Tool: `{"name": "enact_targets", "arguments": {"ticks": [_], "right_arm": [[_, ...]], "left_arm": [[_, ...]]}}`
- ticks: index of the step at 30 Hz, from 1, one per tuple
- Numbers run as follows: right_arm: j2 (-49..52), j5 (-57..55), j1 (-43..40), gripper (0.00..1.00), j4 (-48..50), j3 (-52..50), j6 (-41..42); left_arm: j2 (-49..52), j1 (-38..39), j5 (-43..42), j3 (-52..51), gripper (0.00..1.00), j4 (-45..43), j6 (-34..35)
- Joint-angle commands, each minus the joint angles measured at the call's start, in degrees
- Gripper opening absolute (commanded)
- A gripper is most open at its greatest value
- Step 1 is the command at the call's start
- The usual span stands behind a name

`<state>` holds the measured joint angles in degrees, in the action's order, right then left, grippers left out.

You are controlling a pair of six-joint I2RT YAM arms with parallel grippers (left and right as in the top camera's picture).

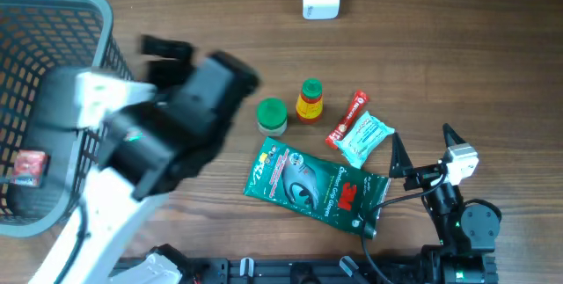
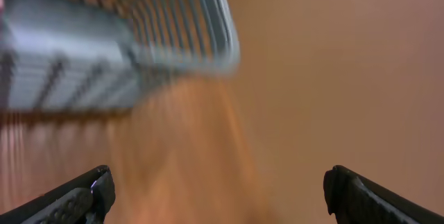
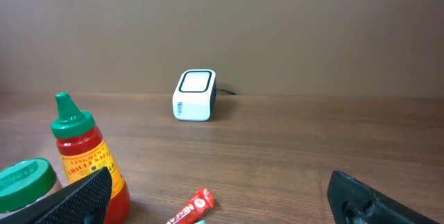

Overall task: Scan the item barcode
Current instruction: 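Carry the glove pack out and drop it on the table below the items, then reach the left gripper into the basket and grasp the Kleenex tissue pack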

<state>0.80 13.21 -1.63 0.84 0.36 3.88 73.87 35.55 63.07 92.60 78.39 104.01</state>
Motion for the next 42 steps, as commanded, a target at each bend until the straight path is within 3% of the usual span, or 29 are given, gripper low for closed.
{"name": "enact_targets", "arguments": {"ticks": [1,4,6,10,12,14,23,26,33,42], "right_arm": [[-0.26,-0.79,0.28,1.0,0.11,-0.07,0.74],[-0.26,-0.79,0.28,1.0,0.11,-0.07,0.74],[-0.26,-0.79,0.28,1.0,0.11,-0.07,0.74],[-0.26,-0.79,0.28,1.0,0.11,-0.07,0.76],[-0.26,-0.79,0.28,1.0,0.11,-0.07,0.74],[-0.26,-0.79,0.28,1.0,0.11,-0.07,0.76],[-0.26,-0.79,0.28,1.0,0.11,-0.07,0.74],[-0.26,-0.79,0.28,1.0,0.11,-0.07,0.74],[-0.26,-0.79,0.28,1.0,0.11,-0.07,0.74],[-0.26,-0.79,0.28,1.0,0.11,-0.07,0.74]], "left_arm": [[-3.34,-15.98,5.68,0.26,1.0,-4.85,-4.98],[-3.26,-30.56,1.75,0.26,1.0,-17.49,-22.73],[-2.16,-38.77,-5.03,0.26,1.0,-22.84,-29.97],[1.84,-55.3,-24.22,0.26,0.92,-23.28,-31.82],[4.83,-60.92,-29.4,0.26,0.79,-21.29,-31.82],[8.59,-64.59,-30.16,0.26,0.75,-18.86,-31.85],[24.3,-69.51,-30.05,0.26,0.83,-18.1,-39.39],[28.92,-69.59,-29.79,0.26,0.78,-18.99,-43.52],[35.74,-69.57,-26.99,0.26,0.64,-18.58,-43.82],[44.37,-69.59,-25.03,0.2,0.66,-17.09,-45.27]]}}
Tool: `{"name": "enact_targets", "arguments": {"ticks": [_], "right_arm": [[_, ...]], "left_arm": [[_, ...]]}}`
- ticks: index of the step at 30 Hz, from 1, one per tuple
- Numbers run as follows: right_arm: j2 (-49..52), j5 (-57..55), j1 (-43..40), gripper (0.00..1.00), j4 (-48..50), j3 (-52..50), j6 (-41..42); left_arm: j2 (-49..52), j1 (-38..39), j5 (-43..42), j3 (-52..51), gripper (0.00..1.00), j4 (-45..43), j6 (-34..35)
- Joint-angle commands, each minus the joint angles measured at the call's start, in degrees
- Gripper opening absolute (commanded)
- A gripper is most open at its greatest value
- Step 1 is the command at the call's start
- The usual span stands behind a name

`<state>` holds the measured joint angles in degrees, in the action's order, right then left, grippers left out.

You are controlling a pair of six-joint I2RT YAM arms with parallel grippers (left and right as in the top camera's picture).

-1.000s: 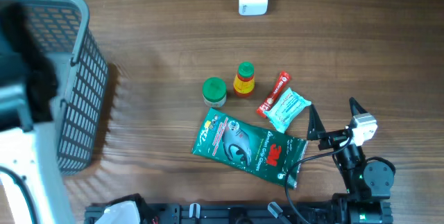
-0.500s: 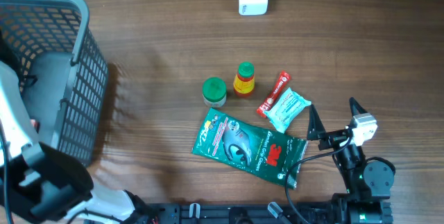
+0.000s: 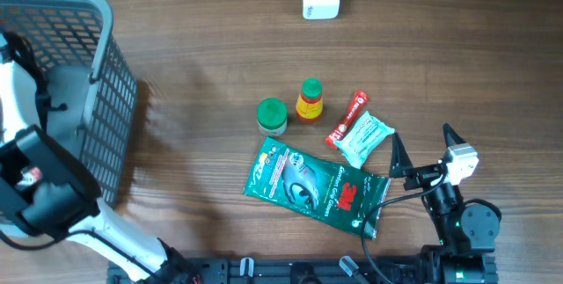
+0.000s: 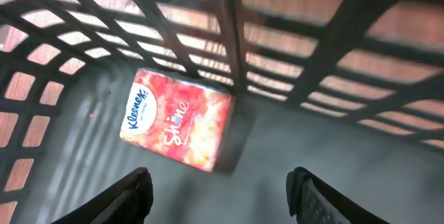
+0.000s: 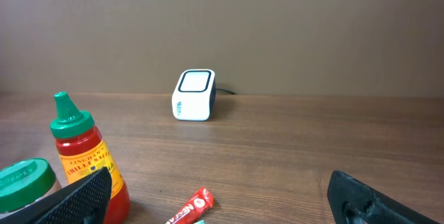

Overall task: Scan the item barcode
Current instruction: 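Reach the left gripper into the basket and grasp the Kleenex tissue pack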

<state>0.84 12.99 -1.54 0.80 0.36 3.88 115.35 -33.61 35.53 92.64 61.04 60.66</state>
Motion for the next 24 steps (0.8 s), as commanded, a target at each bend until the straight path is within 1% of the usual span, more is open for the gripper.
{"name": "enact_targets", "arguments": {"ticks": [1,5,9,12,24], "right_arm": [[-0.31,-0.57,0.2,1.0,0.15,-0.07,0.74],[-0.31,-0.57,0.2,1.0,0.15,-0.07,0.76],[-0.31,-0.57,0.2,1.0,0.15,-0.07,0.76],[-0.31,-0.57,0.2,0.99,0.15,-0.07,0.76],[-0.31,-0.57,0.2,1.0,0.15,-0.07,0.74]], "left_arm": [[3.65,-0.44,2.99,0.15,0.66,0.31,-1.99],[4.81,-0.57,4.46,0.13,0.67,0.98,-1.99],[5.79,-1.31,4.63,-0.17,0.73,0.94,-1.99],[6.34,-2.16,4.63,-0.7,0.75,0.63,-1.97],[6.34,-4.28,4.61,-2.56,0.74,-0.31,-1.97]]}}
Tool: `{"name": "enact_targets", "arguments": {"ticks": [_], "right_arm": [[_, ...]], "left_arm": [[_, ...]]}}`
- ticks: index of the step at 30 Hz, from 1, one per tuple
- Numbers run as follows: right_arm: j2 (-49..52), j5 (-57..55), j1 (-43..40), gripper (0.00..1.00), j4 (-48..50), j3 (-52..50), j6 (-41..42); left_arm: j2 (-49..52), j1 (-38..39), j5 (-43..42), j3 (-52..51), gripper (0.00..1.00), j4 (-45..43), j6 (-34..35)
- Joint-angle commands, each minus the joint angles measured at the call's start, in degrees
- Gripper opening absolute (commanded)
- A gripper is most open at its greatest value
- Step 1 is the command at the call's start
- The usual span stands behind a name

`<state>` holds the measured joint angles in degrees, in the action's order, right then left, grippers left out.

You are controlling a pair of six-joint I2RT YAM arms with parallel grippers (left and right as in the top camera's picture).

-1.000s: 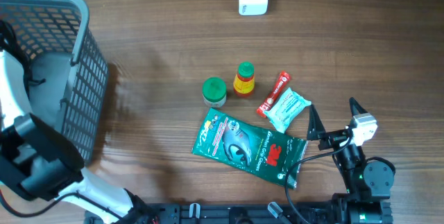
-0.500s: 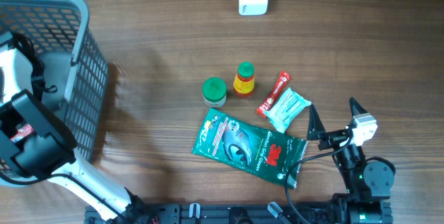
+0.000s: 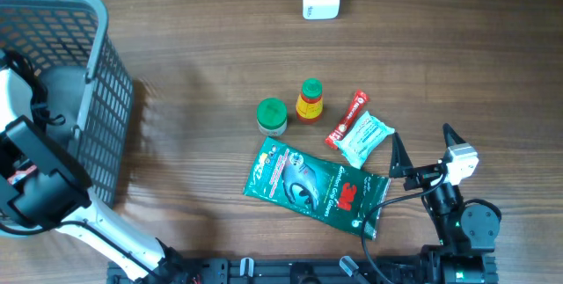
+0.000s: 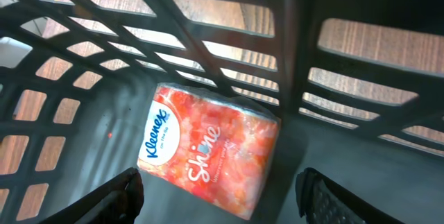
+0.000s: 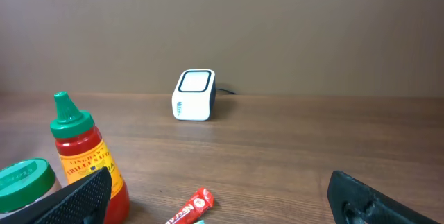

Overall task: Scan the item barcode
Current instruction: 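Reach the left gripper into the basket and grasp the Kleenex tissue pack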

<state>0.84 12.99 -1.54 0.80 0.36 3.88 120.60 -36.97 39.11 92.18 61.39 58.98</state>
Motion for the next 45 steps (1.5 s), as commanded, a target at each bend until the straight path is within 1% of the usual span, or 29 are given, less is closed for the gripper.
{"name": "enact_targets", "arguments": {"ticks": [1,2,4,5,7,8,9,10,12,15,19,22,23,24,25,26,27,28,29,30,31,32,37,42,45], "right_arm": [[-0.31,-0.57,0.2,1.0,0.15,-0.07,0.74],[-0.31,-0.57,0.2,1.0,0.15,-0.07,0.74],[-0.31,-0.57,0.2,1.0,0.15,-0.07,0.74],[-0.31,-0.57,0.2,1.0,0.15,-0.07,0.74],[-0.31,-0.57,0.2,1.0,0.15,-0.07,0.74],[-0.31,-0.57,0.2,1.0,0.15,-0.07,0.74],[-0.31,-0.57,0.2,1.0,0.15,-0.07,0.74],[-0.31,-0.57,0.2,1.0,0.15,-0.07,0.74],[-0.31,-0.55,0.2,1.0,0.15,-0.07,0.74],[-0.31,-0.55,0.2,1.0,0.15,-0.07,0.74],[-0.31,-0.57,0.2,1.0,0.15,-0.07,0.74],[-0.31,-0.57,0.2,1.0,0.15,-0.07,0.74],[-0.31,-0.57,0.2,1.0,0.15,-0.07,0.74],[-0.31,-0.57,0.2,1.0,0.15,-0.07,0.74],[-0.31,-0.57,0.2,1.0,0.15,-0.07,0.76],[-0.31,-0.57,0.2,1.0,0.15,-0.07,0.74],[-0.31,-0.57,0.2,1.0,0.15,-0.07,0.74],[-0.31,-0.57,0.2,1.0,0.15,-0.07,0.72],[-0.31,-0.57,0.2,1.0,0.15,-0.07,0.7],[-0.31,-0.57,0.2,1.0,0.15,-0.07,0.74],[-0.31,-0.57,0.2,1.0,0.15,-0.07,0.74],[-0.31,-0.57,0.2,1.0,0.15,-0.07,0.74],[-0.31,-0.57,0.2,1.0,0.15,-0.07,0.72],[-0.31,-0.57,0.2,1.0,0.15,-0.07,0.74],[-0.31,-0.57,0.2,1.0,0.15,-0.07,0.74]], "left_arm": [[1.09,-0.92,1.01,-2.58,0.74,-0.96,-0.28],[1.09,-0.92,0.98,-3.19,0.73,-1.38,-0.28],[1.09,-0.79,1.01,-4.0,0.57,-1.97,-0.79],[1.09,-0.68,0.61,-4.13,0.55,-2.91,-3.65],[1.09,-0.46,-2.82,-4.13,0.59,-6.36,-13.94],[1.09,-0.42,-4.96,-4.13,0.61,-7.41,-17.42],[1.09,-0.42,-6.01,-4.15,0.65,-7.76,-18.64],[1.09,-0.44,-8.09,-4.17,0.72,-8.09,-20.06],[1.09,-0.42,-8.74,-4.17,0.75,-7.98,-20.31],[1.09,-0.46,-8.63,-4.17,0.82,-7.37,-21.29],[1.09,-0.87,-8.37,-4.24,0.86,-6.88,-21.29],[1.09,-0.87,-5.73,-4.66,0.85,-6.86,-21.24],[1.09,-0.92,-5.35,-5.14,0.82,-7.28,-21.24],[1.09,-1.05,-5.44,-6.05,0.72,-8.26,-21.2],[1.09,-1.11,-5.42,-7.06,0.56,-9.07,-21.05],[1.09,-1.18,-5.42,-7.98,0.5,-9.86,-21.05],[1.09,-1.2,-5.2,-9.05,0.46,-10.73,-21.07],[1.09,-1.2,-4.5,-10.86,0.38,-12.07,-21.05],[1.09,-1.2,-4.13,-12.04,0.33,-12.92,-21.05],[1.09,-1.2,-3.93,-13.03,0.2,-13.55,-21.05],[1.09,-1.18,-3.56,-13.86,0.1,-14.08,-21.07],[1.09,-1.18,-3.45,-14.14,0.04,-14.12,-21.05],[-0.96,0.61,-3.48,-14.05,0.04,-14.05,-21.09],[-7.19,6.78,-3.48,-11.17,0.04,-13.09,-21.09],[-12.83,11.56,-3.48,-9.77,0.04,-13.0,-21.07]]}}
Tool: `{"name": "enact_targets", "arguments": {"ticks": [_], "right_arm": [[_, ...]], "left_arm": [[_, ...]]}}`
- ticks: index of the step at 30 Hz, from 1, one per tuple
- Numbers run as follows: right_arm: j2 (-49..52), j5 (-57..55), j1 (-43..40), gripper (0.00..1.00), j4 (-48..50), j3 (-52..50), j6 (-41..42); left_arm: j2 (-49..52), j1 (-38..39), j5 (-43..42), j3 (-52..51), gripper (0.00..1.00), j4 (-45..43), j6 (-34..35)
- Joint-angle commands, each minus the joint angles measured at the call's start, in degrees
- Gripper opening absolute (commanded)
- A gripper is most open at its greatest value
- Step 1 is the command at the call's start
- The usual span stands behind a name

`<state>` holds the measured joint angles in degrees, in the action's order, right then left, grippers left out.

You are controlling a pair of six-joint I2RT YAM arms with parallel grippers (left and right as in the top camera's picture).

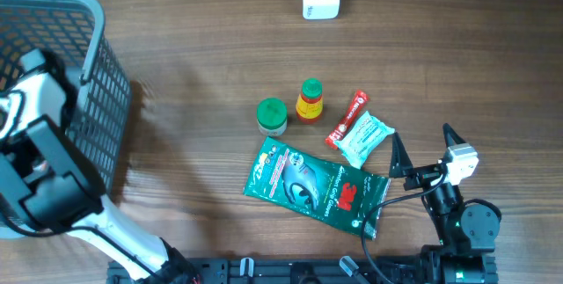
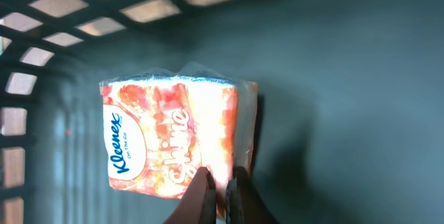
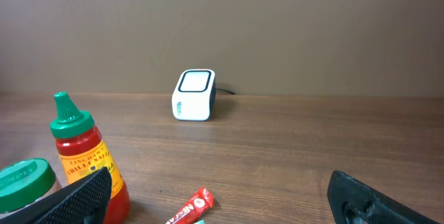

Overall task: Scan the item barcode
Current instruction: 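Reach the left gripper into the basket and grasp the Kleenex tissue pack, then carry the tissue pack out and set it beside the sauce bottle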

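A red-orange Kleenex tissue pack point(image 2: 173, 134) lies inside the grey mesh basket point(image 1: 97, 73) at the table's left. My left gripper point(image 2: 220, 182) is shut on the pack's near right edge, its thin fingers pinched together. In the overhead view the left arm point(image 1: 40, 161) reaches into the basket and hides the pack. The white barcode scanner stands at the far middle edge, scanner point(image 3: 194, 104) facing up. My right gripper point(image 3: 218, 186) rests open at the near right, holding nothing.
Mid-table stand a green-lidded jar point(image 1: 272, 115) and a red sauce bottle point(image 1: 310, 99). Beside them lie a red Nescafe stick point(image 1: 347, 119), a teal wipes pack point(image 1: 363, 137) and a green 3M packet point(image 1: 317, 183).
My left gripper was open above the tissue pack in the basket; now it sits lower and is shut on the pack's edge. The right arm has not moved.
My left arm was swinging across the table toward the basket, gripper open. Then it hung open inside the basket over the tissue pack, then closer to it. Now it is shut on the pack. The right gripper stayed open and still throughout.
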<state>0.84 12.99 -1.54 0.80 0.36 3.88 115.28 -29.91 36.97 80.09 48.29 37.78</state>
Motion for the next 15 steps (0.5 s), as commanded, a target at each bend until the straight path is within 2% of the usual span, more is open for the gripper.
{"name": "enact_targets", "arguments": {"ticks": [1,10,15], "right_arm": [[-0.31,-0.57,0.2,1.0,0.15,-0.07,0.76],[-0.31,-0.57,0.2,1.0,0.15,-0.07,0.74],[-0.31,-0.57,0.2,1.0,0.15,-0.07,0.74]], "left_arm": [[-9.33,5.7,-1.33,2.62,0.04,0.07,0.11],[-32.46,13.55,-1.57,8.96,0.04,-0.92,0.15],[-43.91,19.74,-3.78,9.07,0.04,-2.89,1.88]]}}
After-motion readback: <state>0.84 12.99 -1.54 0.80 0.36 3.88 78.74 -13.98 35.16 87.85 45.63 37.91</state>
